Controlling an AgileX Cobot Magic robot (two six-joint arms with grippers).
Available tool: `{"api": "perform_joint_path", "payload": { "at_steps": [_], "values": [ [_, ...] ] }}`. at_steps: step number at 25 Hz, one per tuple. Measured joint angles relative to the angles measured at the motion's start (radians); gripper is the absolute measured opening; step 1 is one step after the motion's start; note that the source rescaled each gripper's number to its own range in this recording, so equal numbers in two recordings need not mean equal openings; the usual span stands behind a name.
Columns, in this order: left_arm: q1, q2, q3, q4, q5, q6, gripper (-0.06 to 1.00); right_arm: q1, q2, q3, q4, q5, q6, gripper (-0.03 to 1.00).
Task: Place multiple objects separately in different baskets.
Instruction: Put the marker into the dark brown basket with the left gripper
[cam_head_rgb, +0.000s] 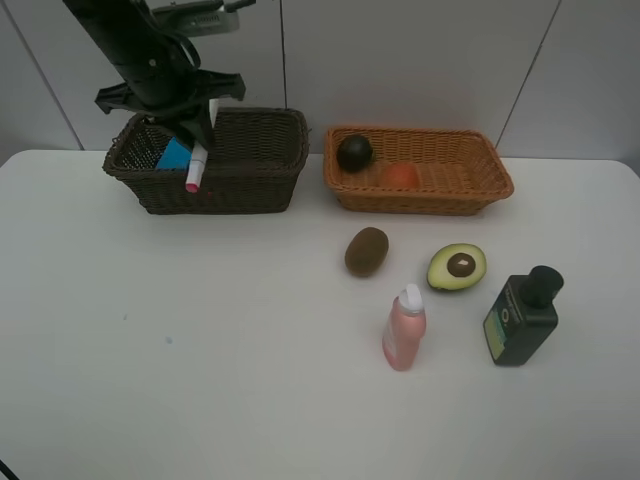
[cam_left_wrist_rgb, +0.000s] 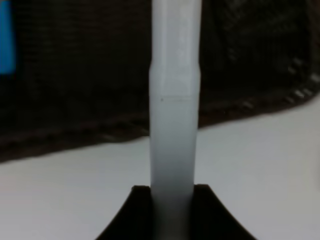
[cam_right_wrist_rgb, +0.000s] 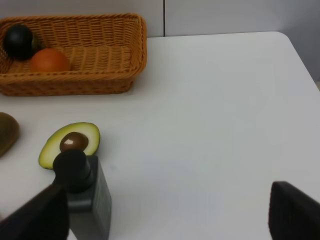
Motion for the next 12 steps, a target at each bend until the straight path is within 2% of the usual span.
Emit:
{"api": "perform_joint_path", "payload": {
  "at_steps": [3, 5, 12],
  "values": [
    [0.102, 0.0, 0.0, -0.005, -0.059, 0.035, 0.0, 0.0, 0.0, 0.0, 0.0, 0.0, 0.0, 1.0],
    [0.139, 0.0, 0.0, -0.026, -0.106, 0.061, 0.0, 0.0, 0.0, 0.0, 0.0, 0.0, 0.0, 1.0],
    [0.142, 0.027, 0.0, -0.09, -0.318, 0.201, 0.0, 0.0, 0.0, 0.0, 0.0, 0.0, 0.0, 1.0]
  ]
}}
